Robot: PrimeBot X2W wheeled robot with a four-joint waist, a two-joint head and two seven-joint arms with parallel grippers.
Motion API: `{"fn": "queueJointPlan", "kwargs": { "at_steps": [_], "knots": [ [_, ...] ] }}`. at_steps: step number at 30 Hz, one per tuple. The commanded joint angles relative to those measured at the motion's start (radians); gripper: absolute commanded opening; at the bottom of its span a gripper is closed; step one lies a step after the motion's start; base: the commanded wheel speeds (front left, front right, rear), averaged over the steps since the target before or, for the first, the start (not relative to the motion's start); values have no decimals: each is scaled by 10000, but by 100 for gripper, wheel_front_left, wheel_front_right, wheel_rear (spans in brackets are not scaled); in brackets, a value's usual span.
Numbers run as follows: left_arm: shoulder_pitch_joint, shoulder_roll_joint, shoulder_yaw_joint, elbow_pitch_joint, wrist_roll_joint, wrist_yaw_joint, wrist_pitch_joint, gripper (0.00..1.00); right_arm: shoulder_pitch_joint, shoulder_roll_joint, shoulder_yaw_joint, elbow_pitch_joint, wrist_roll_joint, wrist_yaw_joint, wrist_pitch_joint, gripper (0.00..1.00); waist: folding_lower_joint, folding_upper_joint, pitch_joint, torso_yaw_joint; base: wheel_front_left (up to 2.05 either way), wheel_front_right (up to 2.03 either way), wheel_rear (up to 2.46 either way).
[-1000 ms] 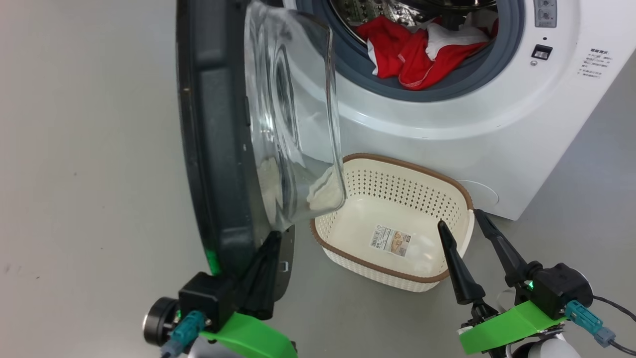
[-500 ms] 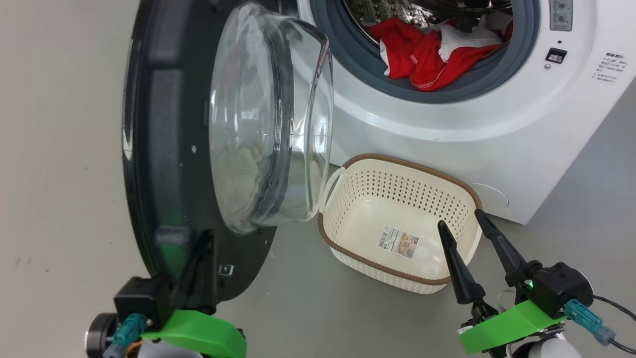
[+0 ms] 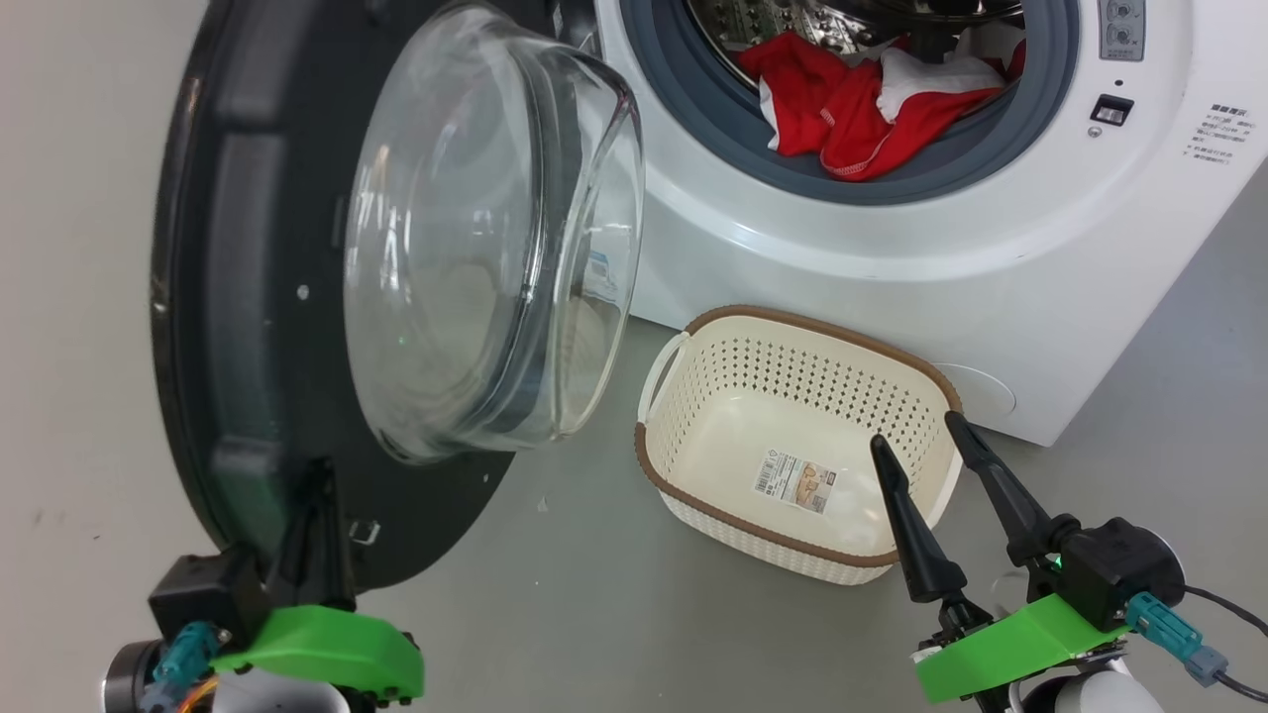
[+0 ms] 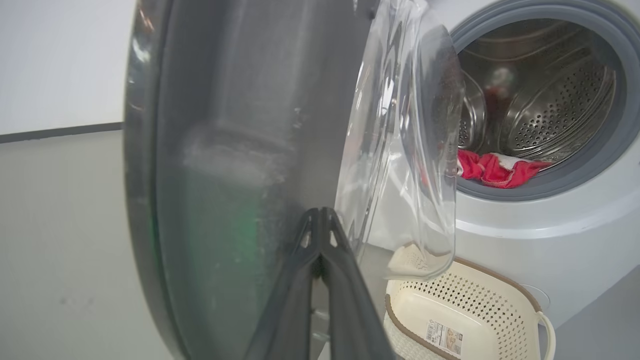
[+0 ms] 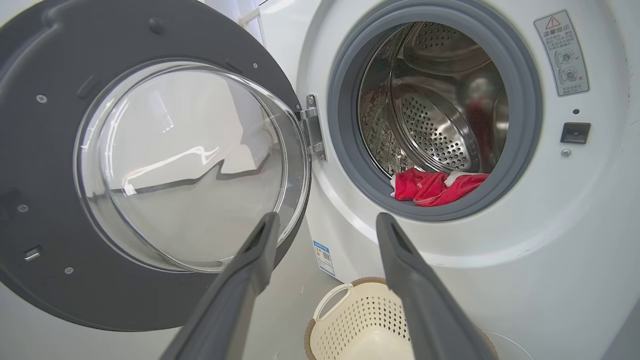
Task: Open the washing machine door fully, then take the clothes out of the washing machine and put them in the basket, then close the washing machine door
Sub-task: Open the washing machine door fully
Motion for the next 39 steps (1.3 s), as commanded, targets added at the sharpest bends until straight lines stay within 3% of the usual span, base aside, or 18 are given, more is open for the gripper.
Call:
{"fn": "queueJointPlan", "kwargs": {
  "at_steps": [1, 20, 39],
  "knots": [
    [-274, 328, 618, -26, -119, 202, -148, 0, -116, 30, 267, -308, -197, 63, 31, 100, -1, 0, 17, 1, 0, 0, 0],
    [-1420, 375, 1254, 2150, -564, -190, -1355, 0, -15, 30, 392, -516, -328, 63, 276, 100, -1, 0, 147, 182, 0, 0, 0],
    [-2940, 388, 1765, 4234, -946, -1028, -1973, 0, -21, 30, 314, -1049, -723, 63, 712, 100, -1, 0, 617, 72, 0, 0, 0]
  ]
}}
